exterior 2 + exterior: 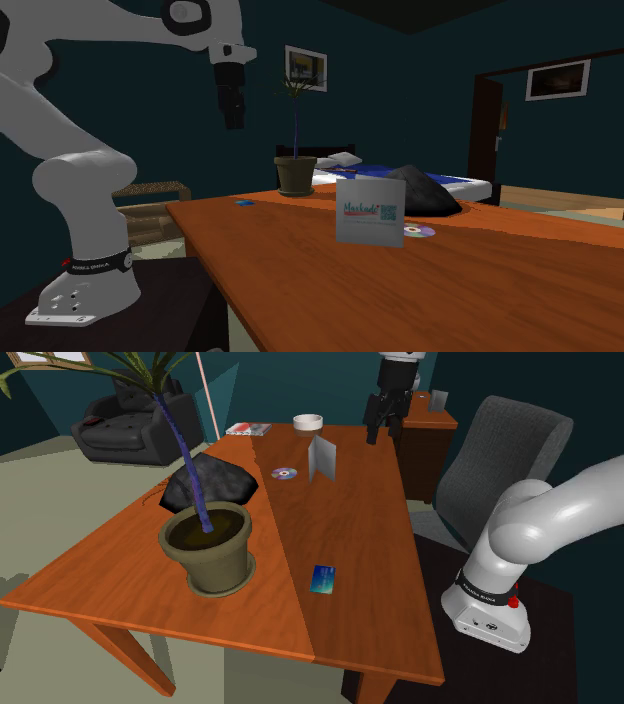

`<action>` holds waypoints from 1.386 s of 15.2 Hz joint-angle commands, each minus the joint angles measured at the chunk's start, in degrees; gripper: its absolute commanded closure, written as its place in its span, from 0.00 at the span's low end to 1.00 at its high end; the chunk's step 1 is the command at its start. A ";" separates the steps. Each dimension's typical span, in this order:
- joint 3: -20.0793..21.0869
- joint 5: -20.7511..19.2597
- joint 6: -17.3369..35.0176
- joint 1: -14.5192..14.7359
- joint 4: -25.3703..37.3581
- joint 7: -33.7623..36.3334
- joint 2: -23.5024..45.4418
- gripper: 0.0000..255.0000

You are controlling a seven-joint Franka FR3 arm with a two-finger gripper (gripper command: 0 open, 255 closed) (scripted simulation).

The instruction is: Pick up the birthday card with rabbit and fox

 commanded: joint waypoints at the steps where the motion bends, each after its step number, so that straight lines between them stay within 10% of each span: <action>1: 0.00 0.00 0.00 0.00 0.00 0.00 0.00 0.00; 21: -10.89 -4.87 15.28 -2.82 22.73 -22.84 38.12 0.00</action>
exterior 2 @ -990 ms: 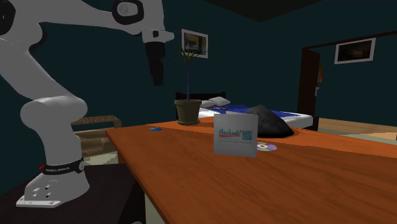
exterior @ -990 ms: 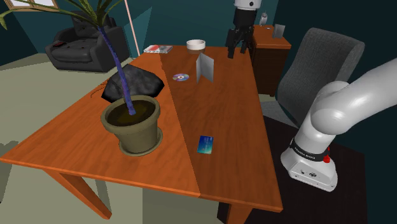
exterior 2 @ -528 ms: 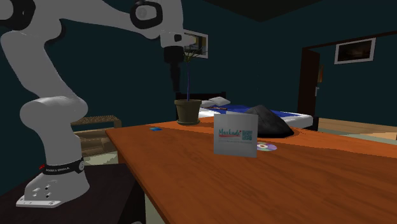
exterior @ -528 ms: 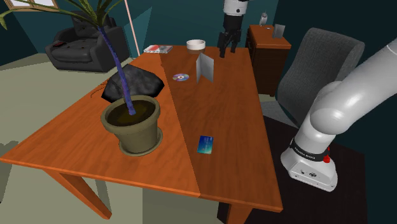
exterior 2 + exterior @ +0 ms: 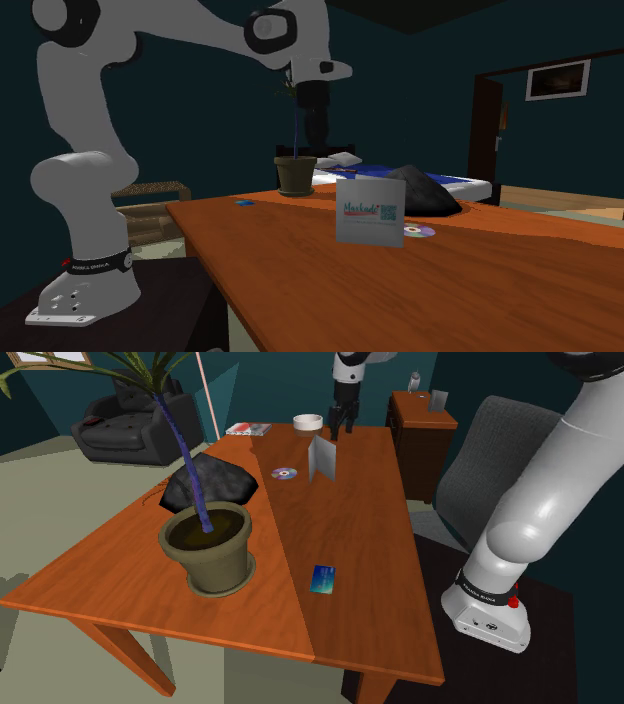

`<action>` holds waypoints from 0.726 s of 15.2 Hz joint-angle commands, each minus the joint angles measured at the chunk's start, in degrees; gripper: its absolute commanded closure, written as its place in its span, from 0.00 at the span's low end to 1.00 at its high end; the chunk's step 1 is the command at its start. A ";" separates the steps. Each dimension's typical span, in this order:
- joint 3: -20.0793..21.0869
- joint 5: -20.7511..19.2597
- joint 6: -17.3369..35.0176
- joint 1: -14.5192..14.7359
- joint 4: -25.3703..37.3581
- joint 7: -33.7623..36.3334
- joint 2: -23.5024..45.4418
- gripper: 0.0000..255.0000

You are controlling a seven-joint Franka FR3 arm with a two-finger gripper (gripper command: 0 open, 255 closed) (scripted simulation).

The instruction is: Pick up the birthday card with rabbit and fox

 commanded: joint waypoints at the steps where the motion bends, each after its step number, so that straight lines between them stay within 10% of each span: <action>1: -0.65 0.27 0.72 -0.32 3.58 -2.15 4.23 0.00; 11: -1.83 2.91 -1.82 -3.50 30.03 -11.46 27.89 0.00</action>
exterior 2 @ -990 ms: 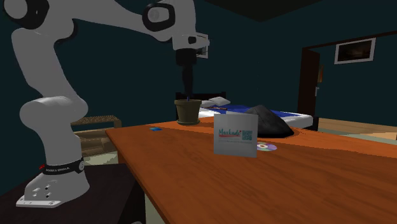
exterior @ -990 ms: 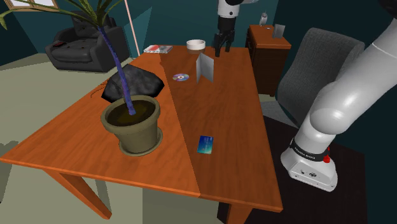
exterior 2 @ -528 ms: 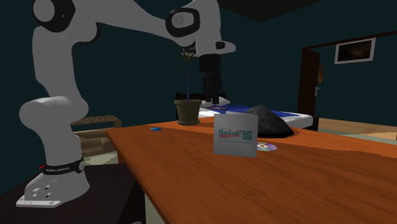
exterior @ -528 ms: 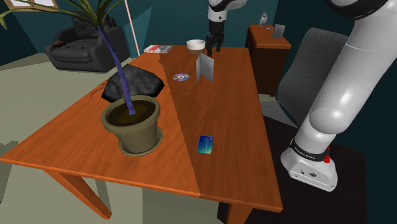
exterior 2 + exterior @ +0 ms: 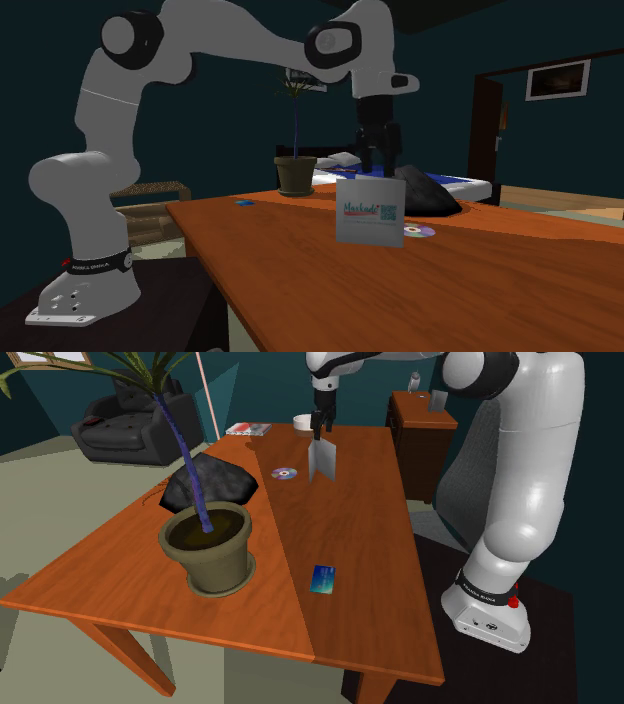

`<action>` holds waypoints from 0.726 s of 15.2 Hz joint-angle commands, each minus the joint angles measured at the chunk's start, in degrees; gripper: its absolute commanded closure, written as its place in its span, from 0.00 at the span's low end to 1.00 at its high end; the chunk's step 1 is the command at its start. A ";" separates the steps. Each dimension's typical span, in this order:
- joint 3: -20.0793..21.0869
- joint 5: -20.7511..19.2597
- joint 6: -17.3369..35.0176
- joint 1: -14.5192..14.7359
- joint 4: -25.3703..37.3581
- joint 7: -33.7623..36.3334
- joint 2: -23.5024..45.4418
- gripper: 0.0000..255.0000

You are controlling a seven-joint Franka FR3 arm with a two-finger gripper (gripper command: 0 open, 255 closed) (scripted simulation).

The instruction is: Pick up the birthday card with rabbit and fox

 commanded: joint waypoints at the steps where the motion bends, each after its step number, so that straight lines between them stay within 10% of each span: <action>1: 0.03 0.48 -1.30 -0.72 5.71 -1.33 4.34 0.00; 10: 0.13 0.58 4.35 -0.60 0.42 -1.41 4.71 0.00; 11: 0.02 0.67 4.33 -0.89 0.31 -1.84 4.59 1.00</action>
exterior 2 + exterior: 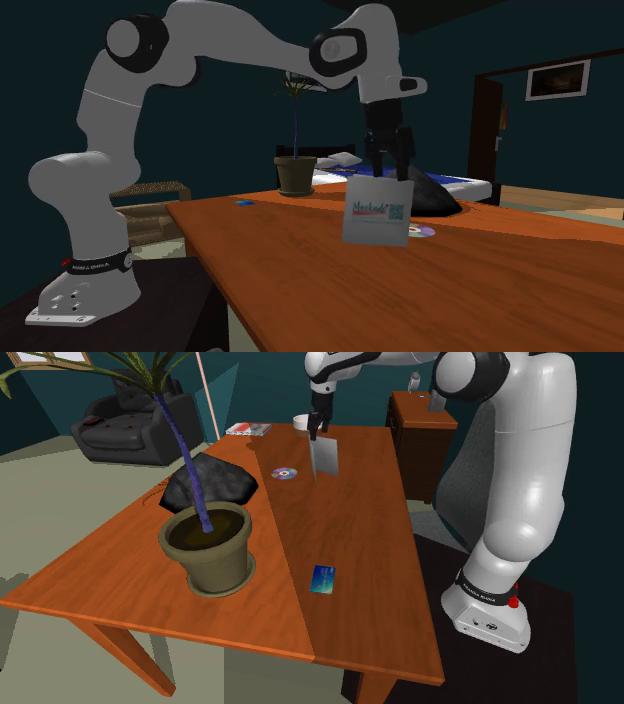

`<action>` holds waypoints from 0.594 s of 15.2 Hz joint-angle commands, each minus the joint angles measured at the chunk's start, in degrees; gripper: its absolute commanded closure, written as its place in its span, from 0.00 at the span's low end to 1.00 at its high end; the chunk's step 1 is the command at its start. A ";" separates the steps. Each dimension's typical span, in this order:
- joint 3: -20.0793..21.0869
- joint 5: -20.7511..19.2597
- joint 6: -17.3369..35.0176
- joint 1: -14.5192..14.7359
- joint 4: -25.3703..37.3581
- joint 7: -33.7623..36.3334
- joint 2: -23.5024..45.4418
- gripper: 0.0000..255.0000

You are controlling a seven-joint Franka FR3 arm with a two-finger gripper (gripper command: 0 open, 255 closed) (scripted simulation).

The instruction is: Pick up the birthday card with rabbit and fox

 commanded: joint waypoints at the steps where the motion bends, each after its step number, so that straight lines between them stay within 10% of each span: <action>1: -0.24 -0.22 0.08 -0.32 -0.85 -0.13 2.83 1.00; 9: -0.81 -0.09 -0.49 0.57 -0.53 0.26 2.60 1.00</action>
